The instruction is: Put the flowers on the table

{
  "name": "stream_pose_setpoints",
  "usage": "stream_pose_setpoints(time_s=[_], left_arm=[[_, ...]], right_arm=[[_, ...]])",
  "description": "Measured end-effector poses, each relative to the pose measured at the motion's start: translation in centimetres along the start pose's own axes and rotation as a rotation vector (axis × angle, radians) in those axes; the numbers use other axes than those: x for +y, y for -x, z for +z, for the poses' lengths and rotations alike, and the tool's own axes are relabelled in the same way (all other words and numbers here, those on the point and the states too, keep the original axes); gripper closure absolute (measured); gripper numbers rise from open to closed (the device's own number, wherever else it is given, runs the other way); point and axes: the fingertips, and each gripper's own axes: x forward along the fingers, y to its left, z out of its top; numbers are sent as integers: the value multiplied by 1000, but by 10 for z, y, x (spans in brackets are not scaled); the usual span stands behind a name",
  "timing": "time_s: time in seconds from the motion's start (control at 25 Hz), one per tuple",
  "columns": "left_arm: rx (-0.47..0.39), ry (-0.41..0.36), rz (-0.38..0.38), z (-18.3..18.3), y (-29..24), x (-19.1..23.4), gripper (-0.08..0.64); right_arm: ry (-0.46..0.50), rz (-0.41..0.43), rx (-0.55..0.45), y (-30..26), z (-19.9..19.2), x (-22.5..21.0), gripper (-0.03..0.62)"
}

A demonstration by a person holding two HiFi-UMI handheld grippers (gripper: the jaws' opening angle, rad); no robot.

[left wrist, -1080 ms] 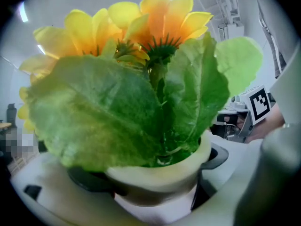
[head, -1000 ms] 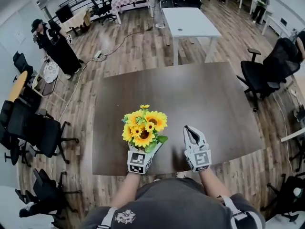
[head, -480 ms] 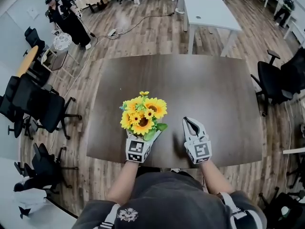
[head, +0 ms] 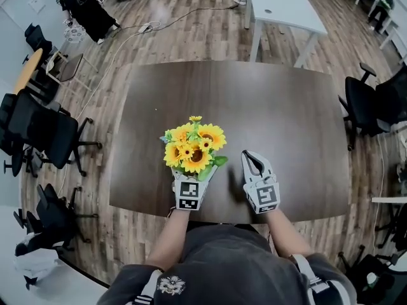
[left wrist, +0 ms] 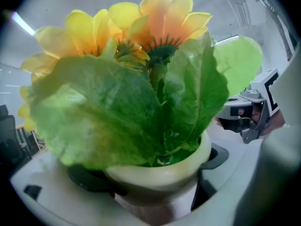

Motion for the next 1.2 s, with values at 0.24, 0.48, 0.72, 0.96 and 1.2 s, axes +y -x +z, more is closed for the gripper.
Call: stream_pose_setpoints(time_s=[0.24, 0.48, 0.72, 0.96, 1.2], left_arm=[[43, 31, 23, -29, -20, 9, 8], [101, 67, 53, -64, -28, 22, 8], [149, 77, 60, -94, -37, 20, 8], [198, 113, 74, -124, -42, 16, 8], [243, 137, 66, -133, -43, 17, 8]], right_arm=[[38, -68, 48, -14, -21, -18, 569], [27, -65, 99, -29, -45, -18, 569], [30, -72, 132, -33, -61, -23, 569], [22, -75, 147, -32, -69, -19, 568], [17, -46, 147, -42, -65, -5, 568]])
